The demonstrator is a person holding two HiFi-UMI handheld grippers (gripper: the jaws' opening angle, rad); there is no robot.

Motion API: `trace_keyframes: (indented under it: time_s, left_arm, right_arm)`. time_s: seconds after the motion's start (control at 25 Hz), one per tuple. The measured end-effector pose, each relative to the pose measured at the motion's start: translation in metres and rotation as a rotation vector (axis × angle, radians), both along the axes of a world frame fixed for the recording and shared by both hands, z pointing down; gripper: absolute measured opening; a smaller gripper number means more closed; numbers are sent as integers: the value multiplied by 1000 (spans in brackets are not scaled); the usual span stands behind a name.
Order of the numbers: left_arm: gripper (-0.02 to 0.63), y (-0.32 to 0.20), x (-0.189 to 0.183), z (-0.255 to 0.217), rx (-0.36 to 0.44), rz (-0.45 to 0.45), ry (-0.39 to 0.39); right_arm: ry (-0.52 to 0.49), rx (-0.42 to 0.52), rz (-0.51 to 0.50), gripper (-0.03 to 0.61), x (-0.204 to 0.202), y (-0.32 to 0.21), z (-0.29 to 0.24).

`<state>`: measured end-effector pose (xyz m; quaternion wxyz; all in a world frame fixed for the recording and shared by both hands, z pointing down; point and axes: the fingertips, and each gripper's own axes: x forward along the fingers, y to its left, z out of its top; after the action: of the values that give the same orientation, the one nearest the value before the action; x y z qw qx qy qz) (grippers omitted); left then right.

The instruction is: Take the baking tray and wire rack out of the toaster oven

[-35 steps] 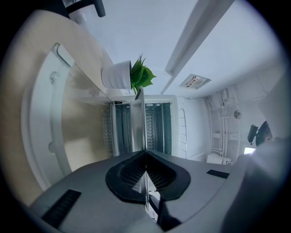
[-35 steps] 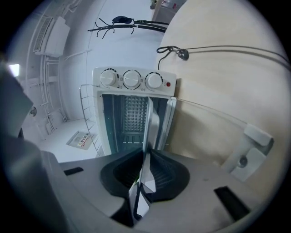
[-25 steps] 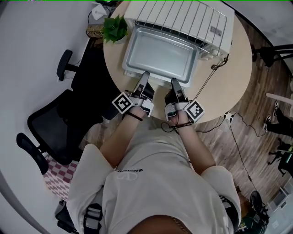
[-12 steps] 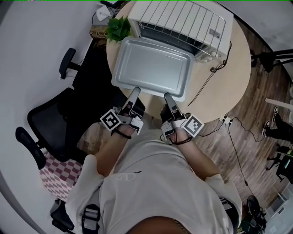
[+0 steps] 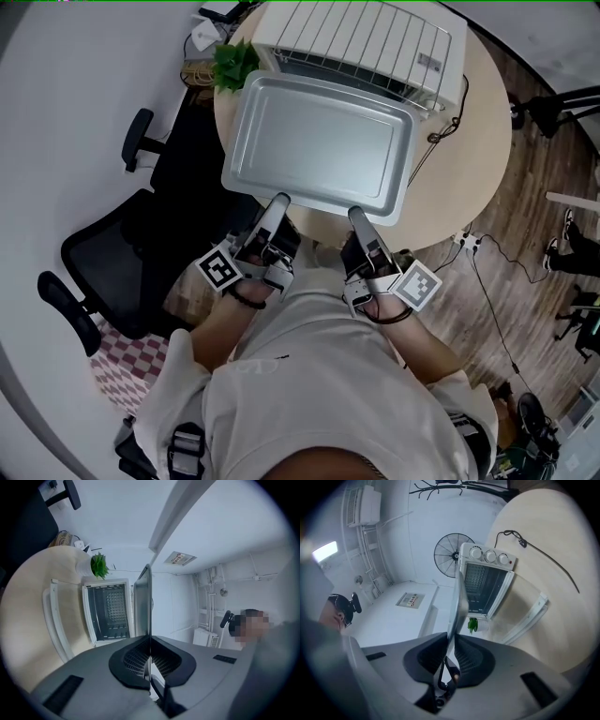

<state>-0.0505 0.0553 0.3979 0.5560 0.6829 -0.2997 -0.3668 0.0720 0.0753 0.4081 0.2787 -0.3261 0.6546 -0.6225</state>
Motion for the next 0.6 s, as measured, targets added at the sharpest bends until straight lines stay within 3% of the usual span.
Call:
trace_keyframes:
  time_s: [0.24,0.6]
  left_arm:
    - [3,-21,13,-20,47,32,35]
    - [5,-79,25,-14,43,59,46]
  right_arm:
    - [38,70,39,44,13,-17,-22]
    - [70,79,89,45,26,-73,-18]
